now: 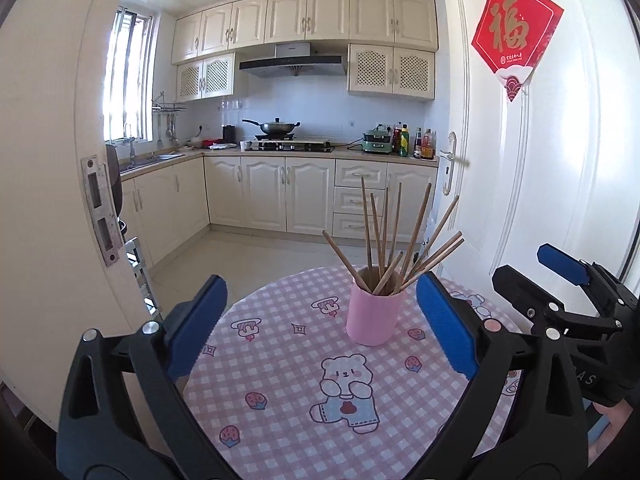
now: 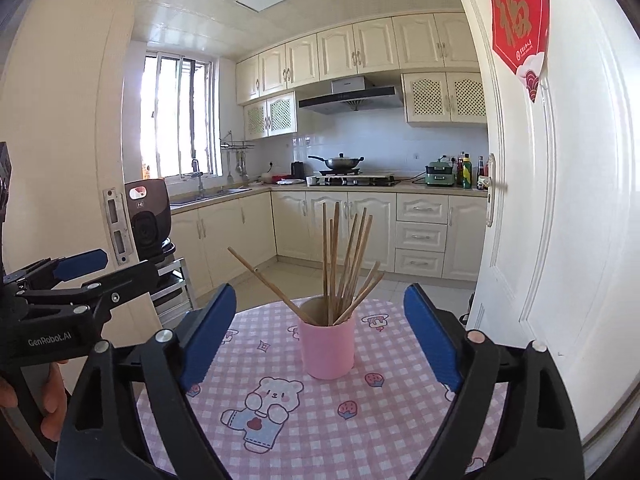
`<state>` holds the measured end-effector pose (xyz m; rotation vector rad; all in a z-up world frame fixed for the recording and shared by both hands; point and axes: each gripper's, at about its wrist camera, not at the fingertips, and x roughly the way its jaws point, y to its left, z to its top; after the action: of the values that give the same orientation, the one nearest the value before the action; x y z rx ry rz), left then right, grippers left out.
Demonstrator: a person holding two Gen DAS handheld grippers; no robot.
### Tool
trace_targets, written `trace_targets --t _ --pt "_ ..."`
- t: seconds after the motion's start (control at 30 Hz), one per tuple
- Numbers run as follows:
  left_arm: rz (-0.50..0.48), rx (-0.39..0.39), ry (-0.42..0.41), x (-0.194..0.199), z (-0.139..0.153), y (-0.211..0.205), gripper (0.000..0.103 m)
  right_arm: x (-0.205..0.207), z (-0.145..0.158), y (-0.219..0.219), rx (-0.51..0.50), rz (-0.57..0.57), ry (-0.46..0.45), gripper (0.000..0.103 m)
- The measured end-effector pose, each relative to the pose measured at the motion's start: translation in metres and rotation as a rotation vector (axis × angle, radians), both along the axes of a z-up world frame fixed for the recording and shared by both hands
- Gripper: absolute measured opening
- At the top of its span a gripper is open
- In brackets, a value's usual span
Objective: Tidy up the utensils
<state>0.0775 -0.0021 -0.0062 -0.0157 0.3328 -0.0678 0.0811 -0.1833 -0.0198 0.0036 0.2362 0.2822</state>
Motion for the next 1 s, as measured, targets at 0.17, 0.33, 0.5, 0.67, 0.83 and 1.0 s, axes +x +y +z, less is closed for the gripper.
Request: trace_targets --t 0.17,0.33,0.5,0.67,0.83,1.0 --pt "0.017 0.000 -0.021 -0.021 -0.001 0.005 0.095 -0.023 0.002 0.000 0.005 -0.012 -0.042 0.095" --pt "0.015 -0.020 -0.030 -0.040 -0.003 0.012 0.095 -0.036 0.008 -0.002 0.028 -0.005 -0.054 0.095" --pt "0.023 -0.041 -0.058 -0.054 -0.001 0.016 0.095 -0.048 0.011 0.003 0.019 -0.007 -0.082 0.095" --pt "0.030 -0.044 -0.075 -0.063 0.003 0.018 0.096 -0.057 0.014 0.007 -0.003 -0.006 -0.110 0.095" --pt "0.027 -0.043 -0.083 -0.067 0.003 0.018 0.096 -0.064 0.016 0.009 0.005 0.005 -0.126 0.095" --pt "0.034 -0.032 -0.108 -0.072 0.005 0.015 0.096 -0.067 0.016 0.009 0.012 0.013 -0.137 0.095"
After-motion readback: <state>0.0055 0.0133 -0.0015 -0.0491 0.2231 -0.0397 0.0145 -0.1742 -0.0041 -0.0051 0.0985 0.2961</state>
